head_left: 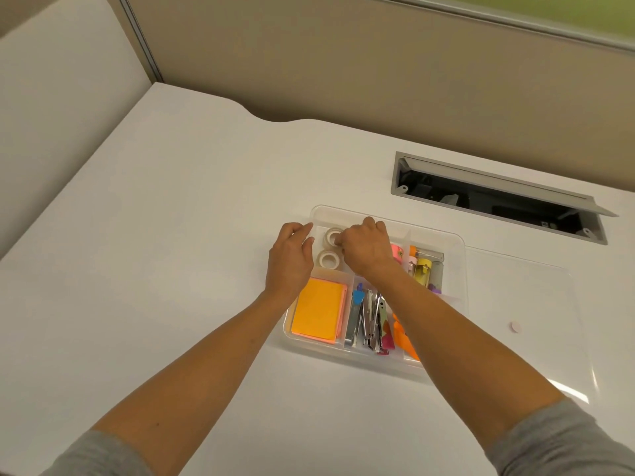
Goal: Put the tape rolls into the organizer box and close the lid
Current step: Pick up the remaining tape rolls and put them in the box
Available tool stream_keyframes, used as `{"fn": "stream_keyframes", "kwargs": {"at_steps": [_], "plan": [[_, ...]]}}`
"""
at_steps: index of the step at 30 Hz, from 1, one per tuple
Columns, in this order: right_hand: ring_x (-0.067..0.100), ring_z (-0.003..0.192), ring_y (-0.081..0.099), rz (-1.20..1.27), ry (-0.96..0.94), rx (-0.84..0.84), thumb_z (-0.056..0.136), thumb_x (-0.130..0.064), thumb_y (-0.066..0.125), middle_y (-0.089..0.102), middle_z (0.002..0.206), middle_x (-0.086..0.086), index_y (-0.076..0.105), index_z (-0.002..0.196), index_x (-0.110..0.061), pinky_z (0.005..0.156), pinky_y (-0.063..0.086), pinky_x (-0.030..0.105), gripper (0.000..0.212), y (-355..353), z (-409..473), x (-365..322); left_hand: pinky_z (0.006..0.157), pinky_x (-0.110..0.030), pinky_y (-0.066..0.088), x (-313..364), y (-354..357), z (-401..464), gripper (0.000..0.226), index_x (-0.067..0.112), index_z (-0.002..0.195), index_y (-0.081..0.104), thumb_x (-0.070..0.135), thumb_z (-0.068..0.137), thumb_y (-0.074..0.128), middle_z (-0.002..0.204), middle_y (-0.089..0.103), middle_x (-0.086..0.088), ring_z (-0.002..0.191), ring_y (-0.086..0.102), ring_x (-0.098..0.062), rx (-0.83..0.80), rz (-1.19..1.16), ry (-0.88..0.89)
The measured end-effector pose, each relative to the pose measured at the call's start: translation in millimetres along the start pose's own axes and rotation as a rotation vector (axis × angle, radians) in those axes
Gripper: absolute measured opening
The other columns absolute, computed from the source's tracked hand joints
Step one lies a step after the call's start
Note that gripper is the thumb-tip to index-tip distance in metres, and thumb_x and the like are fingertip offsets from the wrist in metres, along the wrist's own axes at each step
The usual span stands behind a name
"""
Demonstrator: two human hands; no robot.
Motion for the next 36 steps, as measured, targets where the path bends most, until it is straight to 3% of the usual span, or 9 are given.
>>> {"fn": "stream_keyframes", "kwargs": {"at_steps": [8,16,19,23,25,27,30,33,36], "plan": [[0.026,0.095,0.048,0.020,0.022,-0.006,0.090,-0.022,0.054,0.067,0.092,0.005,0.069,0.104,-0.024,0.081,0.032,0.039,0.020,-0.2,0.1,2.0,0.090,-0.029,0.048,2.3,0.0,0.3,0.033,0.009,0.127,0.058,0.015,0.095,0.053,0.124,0.057,-0.009,0.104,0.058,-0.023,-0.007,0.003,0.004],[0.026,0.096,0.050,0.010,0.037,0.062,0.089,-0.026,0.058,0.063,0.099,0.004,0.066,0.113,-0.026,0.082,0.032,0.040,0.026,-2.3,-7.7,4.0,0.088,-0.025,0.046,-0.2,0.9,-0.7,0.032,0.010,0.126,0.058,0.016,0.095,0.052,0.124,0.057,-0.008,0.104,0.059,-0.021,-0.005,0.006,0.002],[0.029,0.099,0.052,0.139,0.061,0.134,0.092,-0.025,0.056,0.065,0.107,0.004,0.064,0.119,-0.030,0.083,0.034,0.042,0.029,-12.1,-20.4,12.7,0.086,-0.023,0.044,-0.7,1.8,-0.5,0.032,0.011,0.126,0.058,0.017,0.095,0.053,0.124,0.057,-0.008,0.103,0.059,-0.022,-0.008,0.017,0.000],[0.027,0.113,0.054,0.498,0.144,0.343,0.094,-0.026,0.056,0.065,0.123,0.004,0.066,0.119,-0.025,0.094,0.038,0.045,0.027,-32.4,-60.1,33.5,0.085,-0.022,0.043,-1.3,2.6,-0.4,0.032,0.012,0.126,0.058,0.018,0.095,0.052,0.125,0.057,-0.007,0.104,0.059,-0.022,-0.018,0.037,-0.004],[0.023,0.114,0.055,0.645,0.203,0.424,0.092,-0.024,0.058,0.065,0.124,0.004,0.065,0.119,-0.022,0.097,0.042,0.045,0.028,-33.7,-89.8,45.7,0.084,-0.024,0.043,-1.4,1.4,-0.4,0.032,0.013,0.126,0.058,0.020,0.095,0.052,0.125,0.058,-0.006,0.105,0.059,-0.023,-0.016,0.047,-0.006],[0.018,0.111,0.056,0.772,0.276,0.529,0.090,-0.021,0.061,0.067,0.119,0.002,0.066,0.116,-0.021,0.098,0.042,0.037,0.026,-31.7,-124.8,61.7,0.085,-0.027,0.045,-0.6,-0.2,-0.4,0.033,0.014,0.126,0.059,0.021,0.095,0.053,0.126,0.059,-0.007,0.106,0.060,-0.025,-0.014,0.058,-0.011],[0.017,0.110,0.055,0.811,0.457,0.599,0.090,-0.020,0.063,0.066,0.120,0.000,0.065,0.117,-0.023,0.095,0.037,0.028,0.028,-19.5,-177.9,91.1,0.092,-0.038,0.047,-1.2,-1.6,-0.7,0.035,0.019,0.128,0.057,0.027,0.094,0.054,0.133,0.057,-0.008,0.114,0.058,-0.028,-0.043,0.076,-0.056],[0.018,0.111,0.056,0.840,0.693,0.635,0.090,-0.025,0.064,0.064,0.122,0.000,0.063,0.118,-0.022,0.095,0.044,0.037,0.028,-0.9,-235.8,125.7,0.098,-0.045,0.043,0.0,0.8,-3.0,0.045,0.025,0.136,0.048,0.035,0.092,0.055,0.141,0.049,-0.009,0.123,0.050,-0.031,-0.154,0.136,-0.062],[0.018,0.099,0.059,0.902,0.923,0.716,0.089,-0.021,0.064,0.065,0.113,0.001,0.063,0.116,-0.021,0.085,0.050,0.041,0.027,18.9,-298.4,152.6,0.098,-0.049,0.042,-0.9,-6.5,-9.1,0.056,0.026,0.140,0.040,0.046,0.089,0.055,0.142,0.047,-0.011,0.124,0.048,-0.032,-0.195,0.171,-0.065]]}}
Point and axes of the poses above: each hand's wrist, its own z-axis towards the middle knuckle, its own y-axis out of the palm, x = y × z, the point moved 8 cm from there along z, towards the middle knuckle
